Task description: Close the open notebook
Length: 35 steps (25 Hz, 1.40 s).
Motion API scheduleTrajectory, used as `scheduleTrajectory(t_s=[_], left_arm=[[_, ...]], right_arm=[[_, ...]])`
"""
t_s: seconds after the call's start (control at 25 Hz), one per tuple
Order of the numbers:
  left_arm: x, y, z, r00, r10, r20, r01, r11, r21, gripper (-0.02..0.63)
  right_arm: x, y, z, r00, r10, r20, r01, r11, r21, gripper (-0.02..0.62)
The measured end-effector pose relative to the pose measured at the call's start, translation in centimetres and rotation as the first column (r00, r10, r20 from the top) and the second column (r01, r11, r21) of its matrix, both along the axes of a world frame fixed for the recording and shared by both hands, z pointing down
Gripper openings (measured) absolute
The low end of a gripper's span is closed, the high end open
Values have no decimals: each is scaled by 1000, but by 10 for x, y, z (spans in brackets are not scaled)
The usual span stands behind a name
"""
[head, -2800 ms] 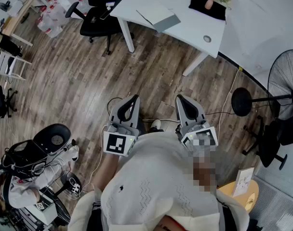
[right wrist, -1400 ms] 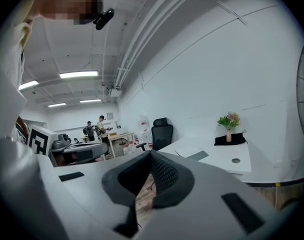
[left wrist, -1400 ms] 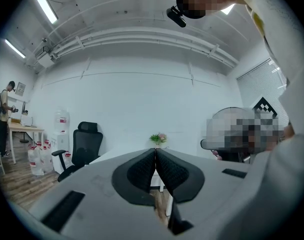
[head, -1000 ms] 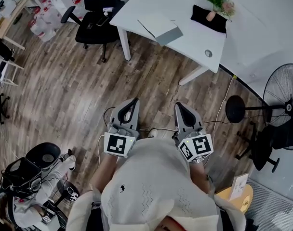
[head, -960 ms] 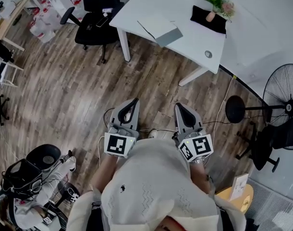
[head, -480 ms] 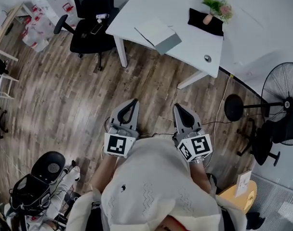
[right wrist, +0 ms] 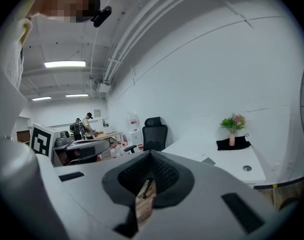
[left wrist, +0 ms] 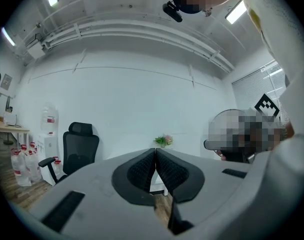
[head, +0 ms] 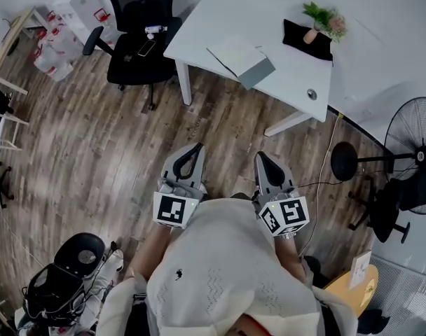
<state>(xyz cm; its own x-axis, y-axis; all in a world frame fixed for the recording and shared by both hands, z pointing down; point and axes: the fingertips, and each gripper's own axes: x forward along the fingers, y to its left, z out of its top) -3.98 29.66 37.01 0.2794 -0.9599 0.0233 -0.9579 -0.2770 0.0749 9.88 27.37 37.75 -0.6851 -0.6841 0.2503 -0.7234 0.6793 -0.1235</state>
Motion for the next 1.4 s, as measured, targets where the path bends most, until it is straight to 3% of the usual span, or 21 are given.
scheduleTrajectory(t_s=[0.28, 0.72, 1.4], left_arm=[[-29, -2, -3, 1000, -31, 3, 30, 999, 21, 12], [-62, -18, 10, 992, -127, 16, 127, 992, -19, 12], [-94, -119, 5, 964, -265, 17, 265, 964, -31, 12]], right_arm=[[-34, -5, -2, 999, -42, -3, 42, 999, 14, 2], [-61, -43, 12, 995, -103, -4, 103, 994, -31, 2], [-112, -164, 8, 969, -248, 8, 248, 968, -29, 2]])
